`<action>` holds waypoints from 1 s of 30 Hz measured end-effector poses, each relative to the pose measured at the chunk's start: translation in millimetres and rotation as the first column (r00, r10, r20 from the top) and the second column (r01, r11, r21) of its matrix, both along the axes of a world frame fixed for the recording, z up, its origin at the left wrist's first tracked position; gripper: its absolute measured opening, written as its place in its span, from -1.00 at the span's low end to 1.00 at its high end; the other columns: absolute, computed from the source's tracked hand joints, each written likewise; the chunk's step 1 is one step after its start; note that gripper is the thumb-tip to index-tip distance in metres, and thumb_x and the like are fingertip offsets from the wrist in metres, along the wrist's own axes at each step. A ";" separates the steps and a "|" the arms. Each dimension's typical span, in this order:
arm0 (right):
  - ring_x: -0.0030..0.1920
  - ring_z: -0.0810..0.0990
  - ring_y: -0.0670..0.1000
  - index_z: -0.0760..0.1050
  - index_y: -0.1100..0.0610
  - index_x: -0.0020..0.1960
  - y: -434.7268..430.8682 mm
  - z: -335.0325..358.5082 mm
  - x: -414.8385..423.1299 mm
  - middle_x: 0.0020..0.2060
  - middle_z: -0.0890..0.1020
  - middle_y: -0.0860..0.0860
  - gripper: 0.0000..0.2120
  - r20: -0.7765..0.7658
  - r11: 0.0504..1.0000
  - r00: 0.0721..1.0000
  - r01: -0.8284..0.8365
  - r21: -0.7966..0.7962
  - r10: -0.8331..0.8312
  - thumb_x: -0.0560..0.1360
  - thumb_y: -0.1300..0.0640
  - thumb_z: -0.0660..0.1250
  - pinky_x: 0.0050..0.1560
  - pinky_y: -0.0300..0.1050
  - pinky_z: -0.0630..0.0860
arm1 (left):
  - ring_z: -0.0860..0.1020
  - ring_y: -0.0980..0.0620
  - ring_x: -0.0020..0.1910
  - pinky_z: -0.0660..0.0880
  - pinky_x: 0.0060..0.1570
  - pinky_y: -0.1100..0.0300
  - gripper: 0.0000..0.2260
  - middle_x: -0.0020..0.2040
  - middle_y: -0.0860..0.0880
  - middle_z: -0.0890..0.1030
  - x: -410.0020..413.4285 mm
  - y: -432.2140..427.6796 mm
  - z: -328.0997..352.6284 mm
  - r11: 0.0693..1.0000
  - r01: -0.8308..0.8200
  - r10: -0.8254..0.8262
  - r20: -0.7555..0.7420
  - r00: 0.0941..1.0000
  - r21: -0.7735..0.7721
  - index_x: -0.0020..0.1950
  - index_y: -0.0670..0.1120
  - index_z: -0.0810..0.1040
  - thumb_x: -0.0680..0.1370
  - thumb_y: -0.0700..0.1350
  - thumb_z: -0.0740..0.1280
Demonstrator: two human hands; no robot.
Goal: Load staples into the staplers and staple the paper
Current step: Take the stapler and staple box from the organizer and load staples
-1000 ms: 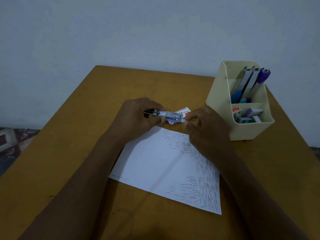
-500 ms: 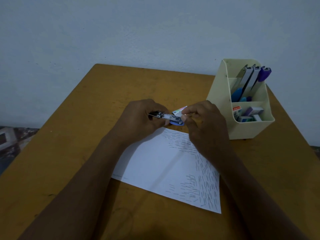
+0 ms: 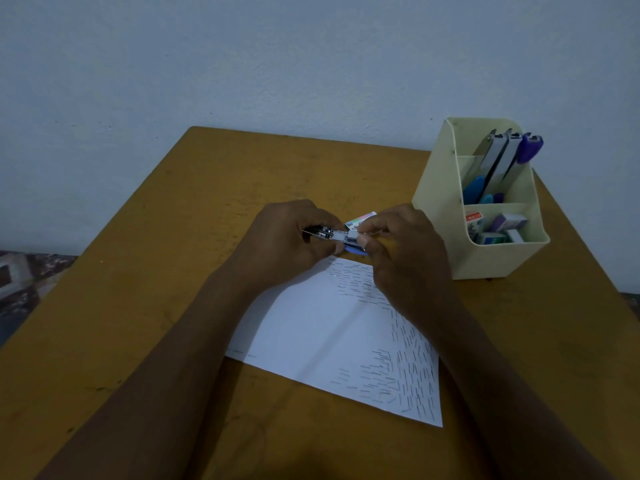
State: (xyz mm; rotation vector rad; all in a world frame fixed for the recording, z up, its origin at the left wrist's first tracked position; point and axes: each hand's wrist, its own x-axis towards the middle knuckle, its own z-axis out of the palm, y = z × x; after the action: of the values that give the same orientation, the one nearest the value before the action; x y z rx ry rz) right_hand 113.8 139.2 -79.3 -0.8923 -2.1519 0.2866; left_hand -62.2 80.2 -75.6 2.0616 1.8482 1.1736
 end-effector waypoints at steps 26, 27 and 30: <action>-0.07 0.54 0.03 0.59 0.15 -0.01 -1.6 -1.2 0.0 -0.07 0.61 0.07 -0.83 0.071 0.998 0.997 -0.010 -0.054 0.014 0.43 0.13 0.36 -0.05 -0.15 0.43 | 0.57 0.05 -0.27 0.52 -0.26 -0.01 -0.77 -0.19 0.00 0.66 -1.7 0.4 -0.1 1.000 -0.004 0.004 0.000 1.000 -0.004 0.00 -0.02 0.69 0.36 -0.05 0.49; -0.06 0.54 0.03 0.58 0.15 0.02 -2.1 -0.6 -0.1 -0.06 0.61 0.06 -0.81 0.073 0.998 0.997 -0.018 -0.059 0.022 0.42 0.15 0.39 -0.05 -0.15 0.44 | 0.58 0.05 -0.27 0.52 -0.26 -0.01 -0.77 -0.19 0.00 0.66 -1.6 0.1 0.0 1.000 -0.006 0.006 0.009 1.000 -0.005 -0.01 -0.02 0.70 0.35 -0.04 0.48; -0.08 0.51 0.00 0.56 0.10 0.04 -1.8 -0.6 0.5 -0.06 0.60 0.04 -0.79 0.088 0.998 0.994 -0.054 -0.038 0.057 0.41 0.16 0.39 -0.09 -0.16 0.44 | 0.58 0.07 -0.27 0.52 -0.27 -0.01 -0.76 -0.20 0.01 0.66 -1.5 0.2 -0.2 1.000 0.001 -0.001 0.023 1.000 -0.018 -0.02 -0.01 0.70 0.35 -0.01 0.46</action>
State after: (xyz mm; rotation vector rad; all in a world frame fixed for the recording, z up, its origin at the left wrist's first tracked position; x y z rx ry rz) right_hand 114.3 137.4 -79.9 -0.8813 -2.2633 0.3196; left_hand -63.7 80.4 -75.8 2.0310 1.8402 1.1711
